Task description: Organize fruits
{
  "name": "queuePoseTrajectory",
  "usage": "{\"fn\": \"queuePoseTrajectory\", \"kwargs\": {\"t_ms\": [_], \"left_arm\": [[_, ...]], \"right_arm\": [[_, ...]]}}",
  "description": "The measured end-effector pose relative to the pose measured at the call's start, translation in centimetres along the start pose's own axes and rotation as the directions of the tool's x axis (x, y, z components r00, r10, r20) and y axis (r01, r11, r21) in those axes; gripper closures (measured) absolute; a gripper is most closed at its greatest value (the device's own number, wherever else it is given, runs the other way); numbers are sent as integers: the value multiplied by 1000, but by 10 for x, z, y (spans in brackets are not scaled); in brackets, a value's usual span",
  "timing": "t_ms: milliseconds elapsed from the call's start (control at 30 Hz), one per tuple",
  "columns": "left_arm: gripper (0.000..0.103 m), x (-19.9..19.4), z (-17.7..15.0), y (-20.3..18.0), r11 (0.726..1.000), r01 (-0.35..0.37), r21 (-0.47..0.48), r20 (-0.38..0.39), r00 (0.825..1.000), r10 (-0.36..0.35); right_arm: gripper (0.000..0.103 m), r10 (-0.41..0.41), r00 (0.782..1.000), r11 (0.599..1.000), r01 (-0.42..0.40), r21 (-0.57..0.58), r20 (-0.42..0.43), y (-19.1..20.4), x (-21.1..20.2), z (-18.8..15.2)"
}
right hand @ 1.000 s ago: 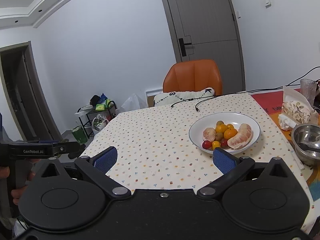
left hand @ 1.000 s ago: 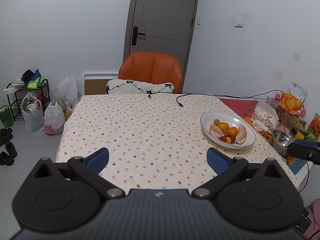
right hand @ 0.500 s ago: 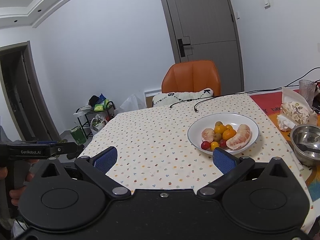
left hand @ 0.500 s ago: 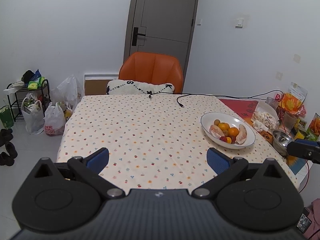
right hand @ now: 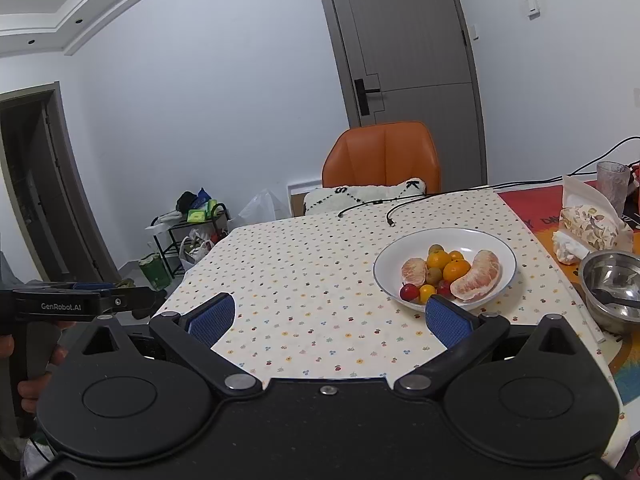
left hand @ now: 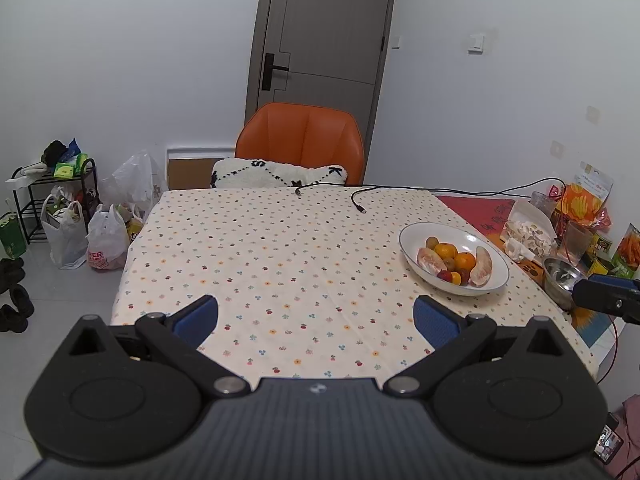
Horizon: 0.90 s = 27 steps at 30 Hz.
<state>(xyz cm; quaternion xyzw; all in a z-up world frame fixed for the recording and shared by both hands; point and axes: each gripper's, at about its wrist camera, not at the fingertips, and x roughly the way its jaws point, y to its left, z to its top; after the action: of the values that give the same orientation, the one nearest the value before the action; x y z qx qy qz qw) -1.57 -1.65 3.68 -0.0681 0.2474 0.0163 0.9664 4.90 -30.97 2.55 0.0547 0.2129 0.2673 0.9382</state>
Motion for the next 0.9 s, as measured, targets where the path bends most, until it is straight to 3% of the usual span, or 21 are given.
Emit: {"fn": "queuePoseTrajectory", "kwargs": {"t_ms": [900], "left_arm": [[0, -1, 1, -4, 1000, 8, -2, 4, 1000, -8]], "right_arm": [[0, -10, 1000, 1000, 10, 2, 5, -3, -1, 1]]}}
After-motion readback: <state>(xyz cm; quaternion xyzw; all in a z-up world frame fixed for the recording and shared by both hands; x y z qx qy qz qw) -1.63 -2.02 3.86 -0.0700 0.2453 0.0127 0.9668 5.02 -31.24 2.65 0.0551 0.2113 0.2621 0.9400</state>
